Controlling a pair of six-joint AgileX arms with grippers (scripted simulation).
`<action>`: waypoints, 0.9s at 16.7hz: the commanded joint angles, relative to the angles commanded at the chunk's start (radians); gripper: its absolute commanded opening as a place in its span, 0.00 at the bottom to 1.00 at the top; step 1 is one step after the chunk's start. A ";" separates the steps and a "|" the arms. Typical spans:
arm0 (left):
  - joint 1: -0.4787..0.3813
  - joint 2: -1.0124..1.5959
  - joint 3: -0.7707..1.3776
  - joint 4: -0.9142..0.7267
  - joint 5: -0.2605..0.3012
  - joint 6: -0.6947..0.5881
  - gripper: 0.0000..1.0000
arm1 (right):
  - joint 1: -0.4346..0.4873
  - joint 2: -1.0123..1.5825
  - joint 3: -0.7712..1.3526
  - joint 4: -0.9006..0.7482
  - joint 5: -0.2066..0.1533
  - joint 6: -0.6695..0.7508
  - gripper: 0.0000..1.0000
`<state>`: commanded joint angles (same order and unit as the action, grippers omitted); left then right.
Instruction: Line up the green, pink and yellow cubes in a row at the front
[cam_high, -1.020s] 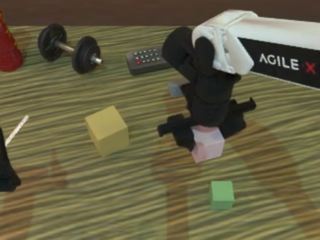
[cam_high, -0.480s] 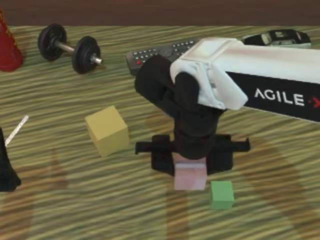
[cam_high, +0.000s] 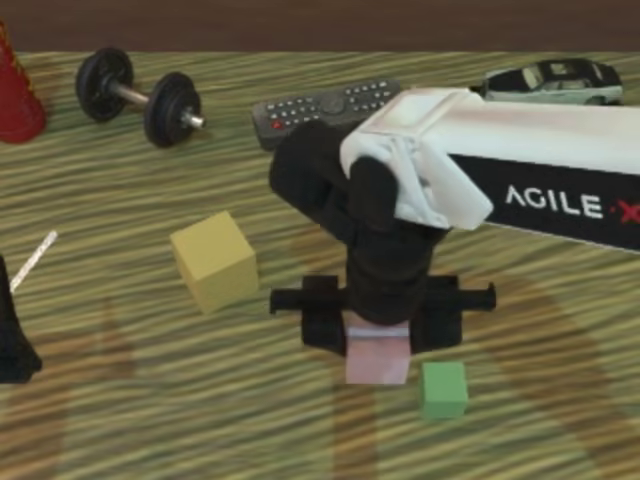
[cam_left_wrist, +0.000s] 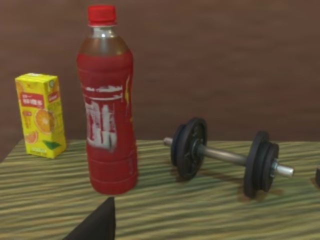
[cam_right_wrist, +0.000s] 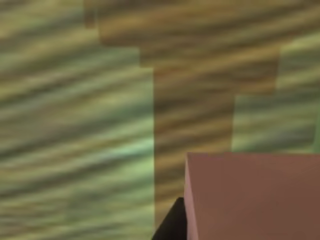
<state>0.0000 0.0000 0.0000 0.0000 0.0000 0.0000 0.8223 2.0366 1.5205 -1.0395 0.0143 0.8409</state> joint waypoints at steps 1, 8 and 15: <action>0.000 0.000 0.000 0.000 0.000 0.000 1.00 | 0.002 0.010 -0.019 0.033 -0.001 0.000 0.00; 0.000 0.000 0.000 0.000 0.000 0.000 1.00 | 0.009 0.077 -0.130 0.206 0.004 0.004 0.00; 0.000 0.000 0.000 0.000 0.000 0.000 1.00 | 0.009 0.077 -0.130 0.206 0.004 0.004 0.38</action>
<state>0.0000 0.0000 0.0000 0.0000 0.0000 0.0000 0.8312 2.1135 1.3901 -0.8337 0.0185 0.8451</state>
